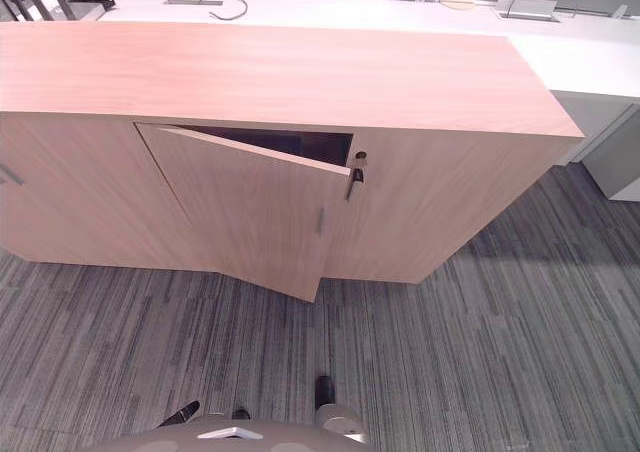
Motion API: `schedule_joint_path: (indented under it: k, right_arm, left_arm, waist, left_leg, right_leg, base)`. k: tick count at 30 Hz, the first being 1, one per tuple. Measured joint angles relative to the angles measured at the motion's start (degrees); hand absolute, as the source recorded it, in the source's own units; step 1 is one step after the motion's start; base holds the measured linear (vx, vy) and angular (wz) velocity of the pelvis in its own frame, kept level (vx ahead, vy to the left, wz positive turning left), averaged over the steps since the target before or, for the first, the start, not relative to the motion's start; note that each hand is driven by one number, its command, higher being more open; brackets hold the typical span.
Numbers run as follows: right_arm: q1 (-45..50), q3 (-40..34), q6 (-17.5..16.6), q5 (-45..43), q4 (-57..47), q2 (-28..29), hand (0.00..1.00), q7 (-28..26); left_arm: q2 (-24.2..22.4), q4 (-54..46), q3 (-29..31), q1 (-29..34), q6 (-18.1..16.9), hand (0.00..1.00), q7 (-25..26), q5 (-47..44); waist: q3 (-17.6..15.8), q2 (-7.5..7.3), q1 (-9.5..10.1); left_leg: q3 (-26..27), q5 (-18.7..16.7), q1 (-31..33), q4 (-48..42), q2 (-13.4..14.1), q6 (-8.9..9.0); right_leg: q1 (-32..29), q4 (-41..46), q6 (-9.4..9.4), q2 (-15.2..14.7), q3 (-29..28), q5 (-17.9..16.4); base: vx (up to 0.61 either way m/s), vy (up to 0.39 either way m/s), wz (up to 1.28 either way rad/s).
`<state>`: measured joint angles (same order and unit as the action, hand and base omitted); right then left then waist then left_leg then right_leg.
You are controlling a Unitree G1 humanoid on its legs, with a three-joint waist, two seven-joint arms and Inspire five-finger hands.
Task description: Walk over to the cabinet, pick up the folder, carry it to the office cabinet, place the folder inside the office cabinet, then close the office cabinet door
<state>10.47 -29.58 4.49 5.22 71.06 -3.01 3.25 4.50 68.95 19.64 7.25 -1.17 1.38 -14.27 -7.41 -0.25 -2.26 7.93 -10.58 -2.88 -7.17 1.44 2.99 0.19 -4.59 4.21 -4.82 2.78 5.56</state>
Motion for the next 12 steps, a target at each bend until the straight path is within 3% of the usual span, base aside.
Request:
schedule_joint_path:
  k: [2, 3, 7, 12]
  right_arm:
    - [0.26, 0.37, 0.0, 0.03, 0.02, -0.35, 1.0, 0.32]
    - [0.26, 1.06, 0.14, -0.3, 0.18, -0.64, 1.0, 1.38]
    - [0.05, 1.05, 0.16, -4.57, 0.73, -0.35, 1.0, 2.28]
    - [0.54, 2.38, 0.13, -8.01, 0.69, -0.22, 1.0, 3.92]
  left_arm:
    - [1.14, -0.03, -3.04, -0.77, 0.0, 1.0, 0.05, 3.91]
    - [2.41, -0.97, -8.19, -3.42, -0.12, 1.0, 0.01, 5.94]
    - [1.84, -1.49, -11.48, -7.46, -1.35, 1.0, -0.1, 5.66]
    - [1.43, -1.86, -17.18, -7.55, -1.4, 1.0, 1.07, 8.33]
  waist:
    - [0.09, 0.15, -0.27]
    - [0.74, 0.23, -0.34]
    - [1.17, -0.19, -1.2]
    - [1.99, -0.47, -1.23]
  left_leg:
    - [0.2, 0.45, -1.72, 0.53, -0.09, -0.7]
    - [0.02, 0.29, -4.39, 1.22, -0.5, -0.87]
    - [-0.19, -0.09, -4.75, 1.46, -1.03, -1.52]
    - [0.09, -0.27, -4.82, 1.55, -0.86, -1.61]
  right_leg:
    - [0.94, 0.04, 0.03, 0.15, -0.2, -0.11]
    - [2.28, 0.03, -0.01, 0.56, -1.13, -0.14]
    - [2.26, 0.02, 0.04, 0.24, -1.1, -0.09]
    - [1.89, -0.28, 0.18, 0.25, -1.69, 0.0]
  base:
    - [0.19, 0.058, -0.26]
    - [0.15, 0.057, -0.4]
    - [0.0, 0.018, -0.18]
    - [-0.08, -0.026, -0.08]
